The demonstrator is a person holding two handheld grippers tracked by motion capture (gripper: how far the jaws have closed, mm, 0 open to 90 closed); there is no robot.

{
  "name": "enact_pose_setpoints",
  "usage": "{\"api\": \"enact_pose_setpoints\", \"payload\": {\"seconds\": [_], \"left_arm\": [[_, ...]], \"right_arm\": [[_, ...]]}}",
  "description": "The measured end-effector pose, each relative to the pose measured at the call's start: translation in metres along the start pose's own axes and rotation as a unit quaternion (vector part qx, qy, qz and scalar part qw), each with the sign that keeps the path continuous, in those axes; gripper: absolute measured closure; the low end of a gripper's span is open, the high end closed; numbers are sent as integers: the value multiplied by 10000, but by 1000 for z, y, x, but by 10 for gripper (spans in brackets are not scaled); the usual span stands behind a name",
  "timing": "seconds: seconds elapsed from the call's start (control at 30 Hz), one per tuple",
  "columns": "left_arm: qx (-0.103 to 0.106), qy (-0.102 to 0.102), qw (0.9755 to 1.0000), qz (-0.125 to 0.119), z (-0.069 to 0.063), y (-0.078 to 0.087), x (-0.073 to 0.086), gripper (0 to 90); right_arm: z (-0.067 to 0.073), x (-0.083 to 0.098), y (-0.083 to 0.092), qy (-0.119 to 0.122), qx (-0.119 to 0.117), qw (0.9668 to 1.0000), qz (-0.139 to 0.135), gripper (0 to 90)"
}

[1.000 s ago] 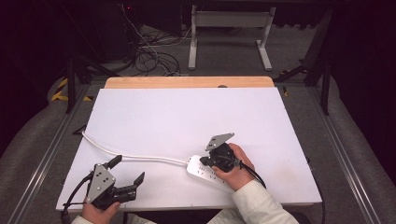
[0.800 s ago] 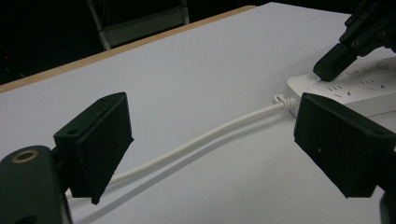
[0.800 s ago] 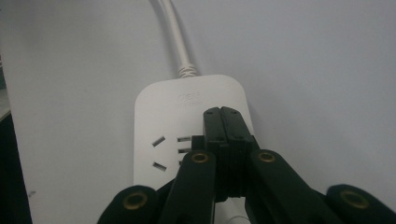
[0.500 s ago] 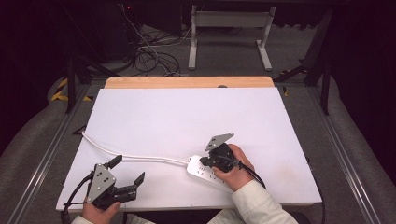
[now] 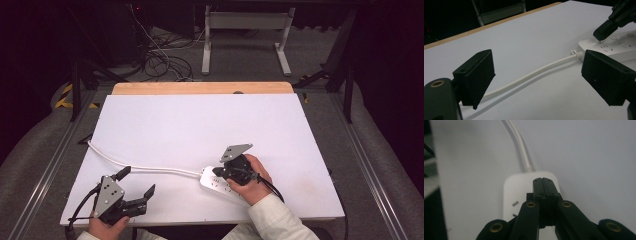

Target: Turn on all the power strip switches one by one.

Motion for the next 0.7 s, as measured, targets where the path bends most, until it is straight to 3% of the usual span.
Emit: {"api": "enact_pose_setpoints", "payload": {"seconds": [0.03, 0.13, 0.5, 0.6, 0.7], "left_arm": [[-2, 3, 10000, 4, 0, 0, 0, 116], [-2, 36, 10000, -8, 2, 0, 0, 116], [-3, 14, 10000, -13, 1, 1, -1, 117], [-7, 22, 10000, -20, 1, 1, 0, 116], [-8, 1, 10000, -29, 2, 1, -1, 116]], "right_arm": [[-2, -5, 7, -61, 39, 9998, -191, 900], [-7, -10, 21, -99, 161, 9992, -349, 900], [-3, -14, 25, 78, 251, 9987, -438, 895], [-4, -17, 28, 63, 300, 9982, -522, 696], [-7, -18, 31, 40, 327, 9978, -578, 564]]}}
Point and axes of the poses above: each handheld gripper's, and its own axes: y roughly backward along the jaws, x roughly out of its underside, z roughly to its left, the point moved 6 cm from there along -y, roughly forward along the jaws, and after that the axes turned 14 degrees about y, right-handed, at the moved point
